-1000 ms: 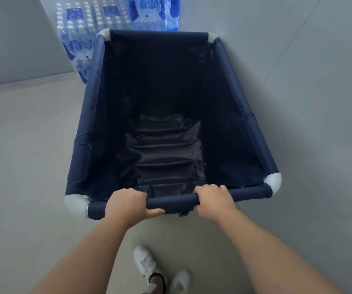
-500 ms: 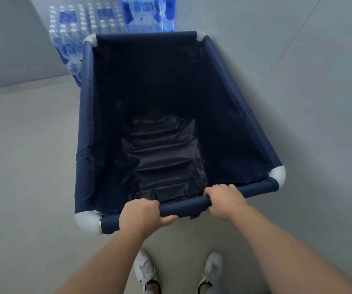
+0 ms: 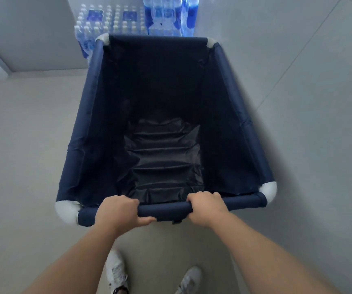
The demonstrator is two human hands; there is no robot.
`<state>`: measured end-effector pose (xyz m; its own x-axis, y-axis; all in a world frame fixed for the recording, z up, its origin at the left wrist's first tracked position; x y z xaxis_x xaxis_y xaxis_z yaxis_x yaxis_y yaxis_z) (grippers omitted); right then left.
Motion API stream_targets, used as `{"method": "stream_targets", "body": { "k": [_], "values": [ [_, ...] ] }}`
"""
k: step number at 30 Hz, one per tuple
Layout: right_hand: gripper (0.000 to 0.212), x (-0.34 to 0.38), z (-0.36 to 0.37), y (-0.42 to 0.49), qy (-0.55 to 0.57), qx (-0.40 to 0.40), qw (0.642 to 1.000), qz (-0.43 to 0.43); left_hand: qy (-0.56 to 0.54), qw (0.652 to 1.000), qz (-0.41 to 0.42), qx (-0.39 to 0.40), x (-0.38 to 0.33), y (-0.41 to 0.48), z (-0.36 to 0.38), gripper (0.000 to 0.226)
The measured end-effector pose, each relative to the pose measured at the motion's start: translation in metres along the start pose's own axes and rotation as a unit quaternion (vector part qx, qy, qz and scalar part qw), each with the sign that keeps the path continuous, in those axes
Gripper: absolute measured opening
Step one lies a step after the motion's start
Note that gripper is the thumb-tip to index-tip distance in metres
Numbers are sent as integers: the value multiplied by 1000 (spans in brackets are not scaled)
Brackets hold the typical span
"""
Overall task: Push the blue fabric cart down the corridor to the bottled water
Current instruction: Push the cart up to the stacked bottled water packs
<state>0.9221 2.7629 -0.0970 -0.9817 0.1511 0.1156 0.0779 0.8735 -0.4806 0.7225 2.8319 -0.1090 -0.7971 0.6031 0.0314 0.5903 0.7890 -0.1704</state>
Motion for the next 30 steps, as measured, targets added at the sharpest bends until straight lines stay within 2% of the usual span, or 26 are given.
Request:
{"method": "stream_targets", "body": {
  "k": [7,13,16,19,24,27,30],
  "values": [
    [25,-5,0,14,0,10,1000,-19,4,999,-19,35,2,11,5,77],
    [27,-10,0,22,17,68,998,10,-40,996,-20,73,5,18,12,77],
    [30,-9,-5,24,10,60,998,17,-81,991,-5,103,2,21,16,71],
    [39,-7,-6,27,-22,38,999,18,-107,989,3,98,1,24,14,67],
    [57,-9,-8,37,-33,36,998,31,-124,985,0,119,6,32,13,78],
    [60,-10,-8,42,-33,69,996,44,-126,985,4,118,9,38,11,79],
    [52,-10,-5,48,-27,114,991,61,-129,985,5,114,10,41,13,78]
  ]
}}
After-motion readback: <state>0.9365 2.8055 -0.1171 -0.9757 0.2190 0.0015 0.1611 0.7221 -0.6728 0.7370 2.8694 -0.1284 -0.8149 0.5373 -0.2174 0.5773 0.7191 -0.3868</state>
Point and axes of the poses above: each hand's wrist, its own y-axis towards the middle knuckle, its own z-axis out of the palm, x = y × z, the point moved 10 cm from there along y, towards the middle knuckle, and after that the axes turned 5 degrees about -x, right-handed, at the moved point
